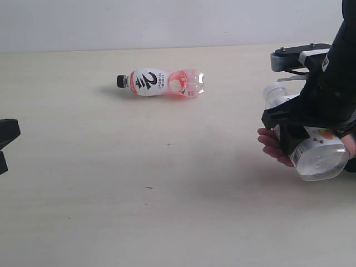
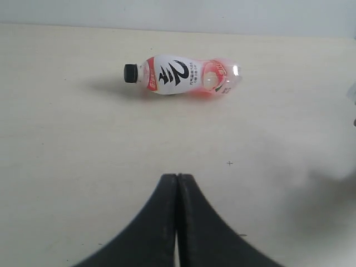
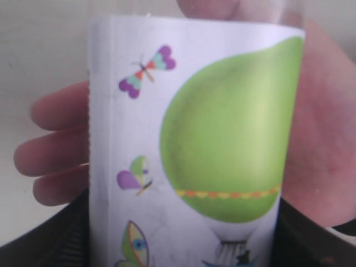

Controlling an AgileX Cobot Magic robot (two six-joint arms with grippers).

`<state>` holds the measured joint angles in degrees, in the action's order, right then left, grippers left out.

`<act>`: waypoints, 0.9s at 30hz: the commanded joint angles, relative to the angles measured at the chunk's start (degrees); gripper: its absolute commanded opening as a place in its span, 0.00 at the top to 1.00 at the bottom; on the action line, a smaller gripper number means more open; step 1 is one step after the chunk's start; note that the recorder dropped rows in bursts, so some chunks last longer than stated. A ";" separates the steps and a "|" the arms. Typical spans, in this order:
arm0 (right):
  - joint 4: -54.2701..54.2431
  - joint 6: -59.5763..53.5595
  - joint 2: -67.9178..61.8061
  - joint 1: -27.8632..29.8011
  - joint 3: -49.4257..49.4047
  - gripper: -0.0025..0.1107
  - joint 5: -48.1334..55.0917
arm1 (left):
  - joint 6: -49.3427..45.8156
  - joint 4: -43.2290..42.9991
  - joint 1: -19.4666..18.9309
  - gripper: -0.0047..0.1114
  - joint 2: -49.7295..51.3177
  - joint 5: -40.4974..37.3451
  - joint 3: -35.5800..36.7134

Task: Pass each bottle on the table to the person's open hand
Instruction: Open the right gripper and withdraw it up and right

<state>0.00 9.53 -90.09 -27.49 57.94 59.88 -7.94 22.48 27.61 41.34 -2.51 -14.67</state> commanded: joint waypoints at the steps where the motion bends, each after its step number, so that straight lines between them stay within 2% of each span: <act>1: 0.00 -0.43 0.05 0.12 -0.11 0.55 -0.05 | -0.12 -0.48 0.36 0.96 0.07 0.97 0.04; 6: 0.00 -0.43 0.05 0.12 -0.11 0.30 -1.30 | -0.12 -1.01 0.36 0.96 0.07 0.97 0.04; 12: 0.57 -0.43 0.05 0.12 -0.11 0.20 -1.74 | -0.12 -1.01 0.36 0.96 0.07 0.97 0.04; 21: 0.97 -1.43 1.37 0.12 -0.11 0.19 -3.03 | -0.12 -1.01 0.36 0.96 0.07 0.97 0.04; 27: 0.97 -2.83 15.90 0.12 2.04 0.29 -5.68 | -0.23 -1.01 0.36 0.96 0.07 0.97 0.04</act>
<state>0.51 7.83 -79.04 -27.49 59.59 55.40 -7.94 21.85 27.61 41.34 -2.51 -14.67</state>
